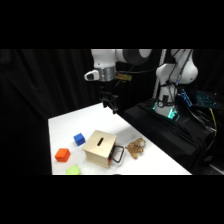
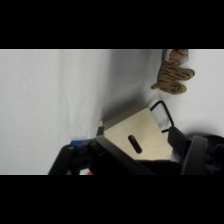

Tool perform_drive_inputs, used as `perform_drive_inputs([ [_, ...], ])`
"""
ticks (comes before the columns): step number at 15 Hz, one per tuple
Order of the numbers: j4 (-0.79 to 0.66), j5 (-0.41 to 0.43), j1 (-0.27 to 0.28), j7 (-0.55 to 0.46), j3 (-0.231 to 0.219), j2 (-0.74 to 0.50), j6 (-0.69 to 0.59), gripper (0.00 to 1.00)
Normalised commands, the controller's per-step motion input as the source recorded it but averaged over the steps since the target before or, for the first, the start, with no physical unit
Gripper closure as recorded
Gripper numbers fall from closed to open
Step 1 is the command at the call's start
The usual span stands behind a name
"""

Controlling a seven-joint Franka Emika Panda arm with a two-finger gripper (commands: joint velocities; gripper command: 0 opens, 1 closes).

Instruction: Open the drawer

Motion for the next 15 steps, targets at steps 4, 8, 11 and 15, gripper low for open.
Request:
perform_drive_inputs([
  [4,-0.04,-0.065,0.011,0.19,0.041,-0.03,0.06,0.0],
  [8,-0.08,-0.072,0.071,0.31,0.09,-0.04,0.13,0.0],
  [11,-0.1,-0.089,0.111,0.32,0.112,-0.02,0.17,0.0],
  [15,-0.12,-0.121,0.129,0.25,0.12,0.0,0.25,0.0],
])
